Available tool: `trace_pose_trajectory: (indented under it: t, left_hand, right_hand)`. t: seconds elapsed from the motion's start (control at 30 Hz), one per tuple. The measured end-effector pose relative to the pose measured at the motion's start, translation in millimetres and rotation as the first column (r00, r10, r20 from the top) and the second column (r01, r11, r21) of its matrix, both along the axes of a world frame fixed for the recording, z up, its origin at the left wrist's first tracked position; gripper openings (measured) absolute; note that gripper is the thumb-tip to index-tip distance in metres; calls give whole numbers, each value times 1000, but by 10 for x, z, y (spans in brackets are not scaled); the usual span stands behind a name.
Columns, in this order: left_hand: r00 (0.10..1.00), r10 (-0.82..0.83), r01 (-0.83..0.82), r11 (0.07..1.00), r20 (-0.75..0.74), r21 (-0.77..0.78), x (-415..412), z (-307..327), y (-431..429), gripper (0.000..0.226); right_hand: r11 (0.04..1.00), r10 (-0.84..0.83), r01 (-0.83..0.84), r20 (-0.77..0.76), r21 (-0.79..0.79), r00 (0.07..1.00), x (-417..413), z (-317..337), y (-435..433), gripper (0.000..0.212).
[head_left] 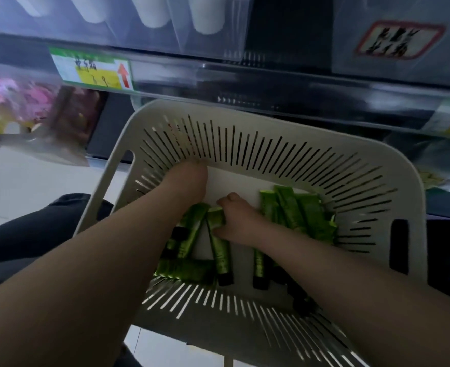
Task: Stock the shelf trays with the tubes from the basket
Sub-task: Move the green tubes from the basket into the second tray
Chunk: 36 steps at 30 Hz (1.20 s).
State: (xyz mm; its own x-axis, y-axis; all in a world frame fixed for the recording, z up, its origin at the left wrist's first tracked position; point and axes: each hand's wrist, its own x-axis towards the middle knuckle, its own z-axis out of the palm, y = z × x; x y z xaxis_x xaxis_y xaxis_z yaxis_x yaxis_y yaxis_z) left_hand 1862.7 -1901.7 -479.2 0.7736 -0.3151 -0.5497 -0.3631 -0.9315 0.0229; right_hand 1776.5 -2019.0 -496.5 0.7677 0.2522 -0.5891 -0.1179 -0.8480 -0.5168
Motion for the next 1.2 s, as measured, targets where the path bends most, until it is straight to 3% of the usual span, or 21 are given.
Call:
trace_pose_trajectory:
  t: [0.27,0.57,0.7,0.87,1.2]
  left_hand:
    - [997,-72,75,992,-30,100,85,-143,33,48]
    - [989,-146,148,979,-25,142,75,-174,94,63]
    - [985,-170,169,976,-11,140,46,-180,115,56]
    - [989,-108,122,982,-100,142,33,-119,146,52]
    - [990,-20,21,1000,-139,0,-16,160,102,29]
  right_hand:
    - [992,100,-93,84,-82,991,-13,-107,51,54]
    - [998,45,-42,54,-46,998,-16,-113,42,48]
    - [999,-11,13,22,-53,1000,7,-92,5,47]
    - [998,-55,55,-14,-24,998,4,-63,-22,46]
    - [974,-224,225,-47,21,973,42,112,-164,37]
